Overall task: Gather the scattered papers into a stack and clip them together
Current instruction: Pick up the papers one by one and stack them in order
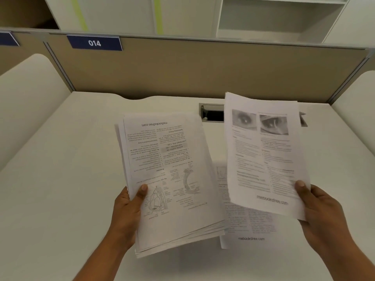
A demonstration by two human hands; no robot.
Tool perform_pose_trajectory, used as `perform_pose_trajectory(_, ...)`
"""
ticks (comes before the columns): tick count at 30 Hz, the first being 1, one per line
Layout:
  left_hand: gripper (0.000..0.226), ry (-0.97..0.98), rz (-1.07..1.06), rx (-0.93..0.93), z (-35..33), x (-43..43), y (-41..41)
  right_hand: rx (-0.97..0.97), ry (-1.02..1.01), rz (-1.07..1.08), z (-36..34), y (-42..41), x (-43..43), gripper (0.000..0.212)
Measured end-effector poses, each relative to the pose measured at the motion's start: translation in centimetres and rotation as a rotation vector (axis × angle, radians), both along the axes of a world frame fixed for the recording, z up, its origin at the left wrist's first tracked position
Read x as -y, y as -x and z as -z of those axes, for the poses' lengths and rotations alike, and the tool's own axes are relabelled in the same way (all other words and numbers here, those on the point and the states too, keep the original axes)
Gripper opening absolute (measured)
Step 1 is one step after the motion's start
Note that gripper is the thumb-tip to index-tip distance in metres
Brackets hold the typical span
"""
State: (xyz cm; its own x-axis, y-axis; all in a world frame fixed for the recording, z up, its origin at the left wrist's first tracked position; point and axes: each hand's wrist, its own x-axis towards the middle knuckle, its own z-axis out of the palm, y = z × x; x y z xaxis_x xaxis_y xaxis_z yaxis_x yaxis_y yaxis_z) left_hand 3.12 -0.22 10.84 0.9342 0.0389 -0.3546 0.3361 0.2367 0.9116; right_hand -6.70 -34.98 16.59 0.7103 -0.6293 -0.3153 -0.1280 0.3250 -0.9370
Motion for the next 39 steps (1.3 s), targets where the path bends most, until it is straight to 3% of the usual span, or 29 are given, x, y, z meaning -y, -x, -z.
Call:
perform_pose_trajectory(4,0.022,0.025,0.034,-0.001,-0.5,0.8,0.0,0.026,0.065,-0.131,-0.1,-0.6,-2.2,0.028)
perform_pose_trajectory(15,0.024,-0.006,0.107,0.021,-0.9,2.8,0.8,-0.082,0.261,-0.273,0.3,-1.7,-6.4,0.031)
perform_pose_trajectory(23,0.033,0.036,0.094,0.012,-1.3,3.3,1.0,-0.134,0.27,-0.306,0.5,-1.7,-5.6,0.035)
perform_pose_trajectory(31,0.03,0.003,0.146,0.015,-1.8,4.7,2.0,-0.065,0.059,-0.177,0.7,-1.4,-7.0,0.029)
perform_pose_trajectory(39,0.046,0.027,0.131,0.022,-2.0,5.6,2.3,-0.059,0.133,-0.015,1.6,-1.0,-7.4,0.027)
